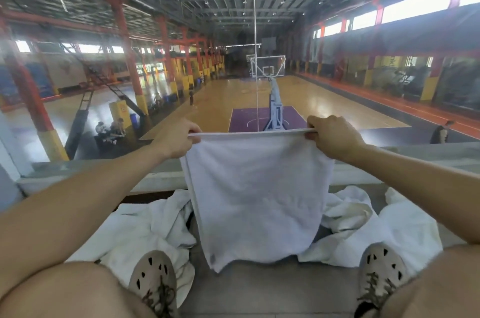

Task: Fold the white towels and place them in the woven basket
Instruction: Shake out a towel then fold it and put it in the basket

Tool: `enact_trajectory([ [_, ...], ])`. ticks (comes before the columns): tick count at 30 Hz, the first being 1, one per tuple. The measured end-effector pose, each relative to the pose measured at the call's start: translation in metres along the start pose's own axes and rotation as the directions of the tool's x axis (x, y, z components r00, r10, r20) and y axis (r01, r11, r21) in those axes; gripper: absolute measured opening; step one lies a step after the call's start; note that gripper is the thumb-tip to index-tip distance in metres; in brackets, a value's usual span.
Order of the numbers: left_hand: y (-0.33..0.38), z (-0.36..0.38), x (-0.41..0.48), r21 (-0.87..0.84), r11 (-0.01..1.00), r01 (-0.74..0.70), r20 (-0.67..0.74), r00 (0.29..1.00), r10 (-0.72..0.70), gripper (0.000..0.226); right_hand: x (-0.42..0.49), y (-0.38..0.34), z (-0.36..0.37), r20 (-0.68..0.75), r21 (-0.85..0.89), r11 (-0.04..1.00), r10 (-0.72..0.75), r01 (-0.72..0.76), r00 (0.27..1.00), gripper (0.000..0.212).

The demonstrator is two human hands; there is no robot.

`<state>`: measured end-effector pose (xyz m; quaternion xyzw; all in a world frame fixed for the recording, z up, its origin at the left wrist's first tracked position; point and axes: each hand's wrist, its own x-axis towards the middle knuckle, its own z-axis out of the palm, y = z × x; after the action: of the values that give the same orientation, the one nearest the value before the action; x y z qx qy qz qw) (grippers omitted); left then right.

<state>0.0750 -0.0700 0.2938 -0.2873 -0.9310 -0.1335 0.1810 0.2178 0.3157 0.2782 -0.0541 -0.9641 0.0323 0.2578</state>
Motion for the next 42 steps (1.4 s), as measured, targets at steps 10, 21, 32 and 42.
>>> enact_trajectory([
  [10,-0.013,-0.040,-0.017,-0.077,0.993,-0.087,-0.079,0.994,0.081,0.013,0.003,0.010,-0.028,-0.094,0.027,0.988,-0.151,0.155,0.984,0.016],
  [21,-0.017,-0.045,-0.051,-0.094,0.992,-0.086,0.166,0.981,0.101,0.015,-0.021,0.003,-0.034,0.263,0.247,0.964,-0.168,0.102,0.950,0.010],
  [32,0.018,-0.015,-0.041,-0.254,0.963,-0.093,-0.095,0.993,0.071,0.014,-0.010,-0.010,-0.012,0.492,-0.092,0.995,0.082,-0.042,0.867,0.025],
  [42,-0.002,-0.014,-0.040,-0.141,0.990,-0.009,0.013,1.000,0.011,0.009,-0.018,-0.002,-0.006,0.424,-0.071,0.989,-0.091,0.133,0.901,0.022],
])
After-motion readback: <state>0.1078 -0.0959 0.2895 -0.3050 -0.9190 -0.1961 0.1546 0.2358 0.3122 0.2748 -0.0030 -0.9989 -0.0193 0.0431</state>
